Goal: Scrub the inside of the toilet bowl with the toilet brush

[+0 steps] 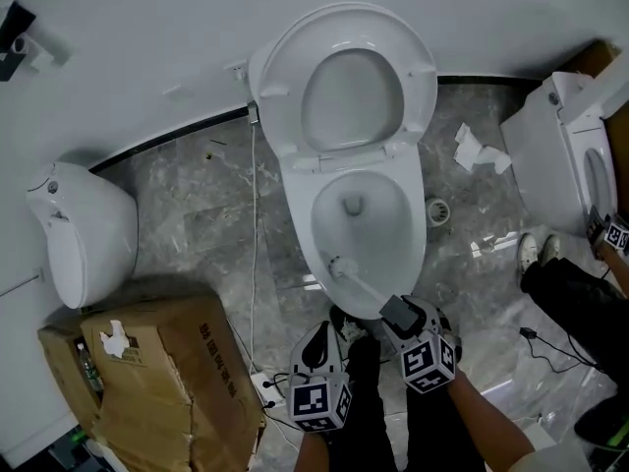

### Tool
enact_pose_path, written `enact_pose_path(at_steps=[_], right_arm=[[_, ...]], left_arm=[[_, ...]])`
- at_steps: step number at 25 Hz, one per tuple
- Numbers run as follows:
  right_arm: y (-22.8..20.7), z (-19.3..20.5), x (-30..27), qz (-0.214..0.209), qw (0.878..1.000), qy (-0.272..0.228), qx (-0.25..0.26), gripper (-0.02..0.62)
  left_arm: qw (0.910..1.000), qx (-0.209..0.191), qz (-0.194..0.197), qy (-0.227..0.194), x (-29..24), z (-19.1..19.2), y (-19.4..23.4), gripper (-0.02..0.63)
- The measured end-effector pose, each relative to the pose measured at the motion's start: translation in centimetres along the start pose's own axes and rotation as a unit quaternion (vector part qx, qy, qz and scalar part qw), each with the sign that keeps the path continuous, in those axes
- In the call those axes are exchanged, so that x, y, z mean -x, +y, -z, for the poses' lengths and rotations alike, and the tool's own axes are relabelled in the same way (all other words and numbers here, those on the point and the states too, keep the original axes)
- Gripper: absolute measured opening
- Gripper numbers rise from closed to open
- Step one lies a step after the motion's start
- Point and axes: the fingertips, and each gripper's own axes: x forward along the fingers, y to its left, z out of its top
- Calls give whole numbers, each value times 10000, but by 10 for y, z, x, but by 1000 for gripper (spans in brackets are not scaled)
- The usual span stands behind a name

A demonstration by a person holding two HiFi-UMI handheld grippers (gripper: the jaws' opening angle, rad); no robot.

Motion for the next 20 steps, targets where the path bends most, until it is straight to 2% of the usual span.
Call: enact_pose_path(at_steps=[10, 20], right_arm=[[2, -27, -21, 233, 9993, -250, -144, 262], [-4, -46, -34, 472, 9966, -416, -527, 261]], left_arm=[[9986, -220, 470, 125, 0, 9, -14, 25], [9975, -450, 532, 151, -6, -1, -3, 26]])
